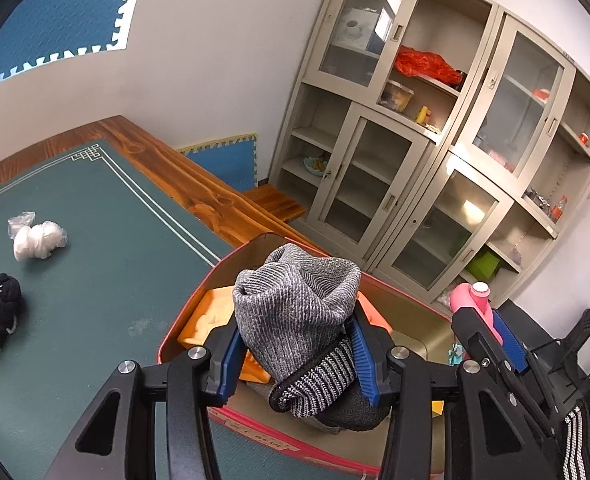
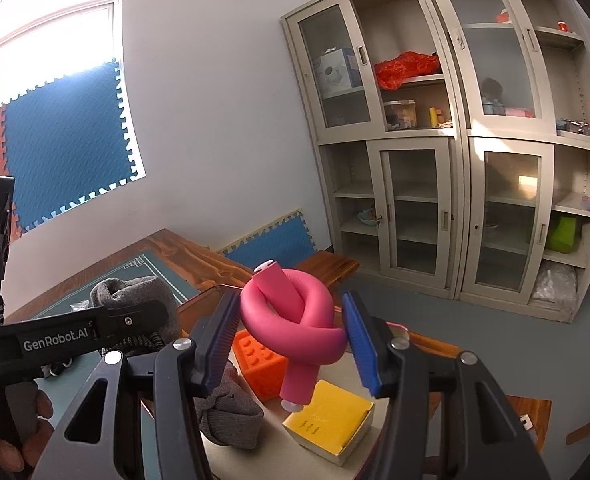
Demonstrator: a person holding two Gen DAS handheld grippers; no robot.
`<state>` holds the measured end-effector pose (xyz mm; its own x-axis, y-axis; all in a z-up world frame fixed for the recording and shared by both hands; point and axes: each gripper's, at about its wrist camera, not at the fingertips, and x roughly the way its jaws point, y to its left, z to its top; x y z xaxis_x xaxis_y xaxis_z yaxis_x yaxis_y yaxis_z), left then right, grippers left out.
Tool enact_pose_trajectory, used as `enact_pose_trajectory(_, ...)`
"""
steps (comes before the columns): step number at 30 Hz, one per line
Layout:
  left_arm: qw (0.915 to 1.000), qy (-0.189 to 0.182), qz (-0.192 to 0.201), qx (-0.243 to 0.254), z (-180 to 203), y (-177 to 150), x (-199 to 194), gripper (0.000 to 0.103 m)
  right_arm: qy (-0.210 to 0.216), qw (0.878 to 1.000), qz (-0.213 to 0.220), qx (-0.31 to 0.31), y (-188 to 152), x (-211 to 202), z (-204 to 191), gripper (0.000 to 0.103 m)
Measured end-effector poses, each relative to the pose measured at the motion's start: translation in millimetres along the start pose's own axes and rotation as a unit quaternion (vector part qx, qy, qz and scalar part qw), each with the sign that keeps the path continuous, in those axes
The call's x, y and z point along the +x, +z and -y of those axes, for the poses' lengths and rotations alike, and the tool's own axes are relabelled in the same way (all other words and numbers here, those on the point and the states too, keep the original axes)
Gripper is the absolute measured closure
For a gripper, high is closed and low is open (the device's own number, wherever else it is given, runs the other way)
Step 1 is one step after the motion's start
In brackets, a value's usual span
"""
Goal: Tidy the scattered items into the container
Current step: 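Carry sock bundle and pink tube into the red tin, opening both grippers, then lift both open grippers out of the red tin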
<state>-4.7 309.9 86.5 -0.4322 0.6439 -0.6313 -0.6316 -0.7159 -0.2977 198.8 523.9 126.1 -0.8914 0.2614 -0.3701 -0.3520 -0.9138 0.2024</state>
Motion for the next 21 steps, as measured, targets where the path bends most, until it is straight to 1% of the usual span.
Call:
enact_pose_trajectory(2,1.0,-0.002,-0.003,-0.001,0,0,1,0.053,-0.001,1.0,0.001,0.001,0,0,0,0.045)
enact_pose_trajectory(3,1.0,-0.003,-0.006,-0.001,-1,0,3,0.047,-0.002,1.0,0.002,0.004,1,-1,1,0.044)
enact_pose_trajectory(4,0.9999,-0.003,-0.009,-0.004,-2,-1,4,0.04,-0.003,1.0,0.002,0.008,1,-1,2,0.039)
enact_pose_trajectory(5,0.9999,-0.004,-0.012,-0.008,-3,-2,5,0.036,-0.004,1.0,0.003,0.011,2,-1,3,0.035)
enact_pose_trajectory(6,0.9998,-0.005,-0.014,-0.011,-4,-2,5,0.029,-0.006,1.0,0.004,0.012,2,-1,4,0.034)
enact_pose_trajectory(7,0.9998,-0.008,-0.015,-0.013,-5,-3,5,0.026,-0.007,1.0,0.004,0.013,2,-1,4,0.033)
enact_pose_trajectory(13,0.9998,-0.011,-0.002,-0.018,-8,-1,-4,0.026,-0.006,1.0,0.006,0.014,3,-3,2,0.03)
enact_pose_trajectory(17,0.9995,-0.008,0.003,-0.031,-16,2,-9,0.026,-0.004,1.0,0.009,0.01,4,-5,-1,0.026)
enact_pose_trajectory(21,0.9988,-0.005,0.009,-0.047,-25,5,-13,0.026,0.004,1.0,0.008,0.007,4,-6,-4,0.025)
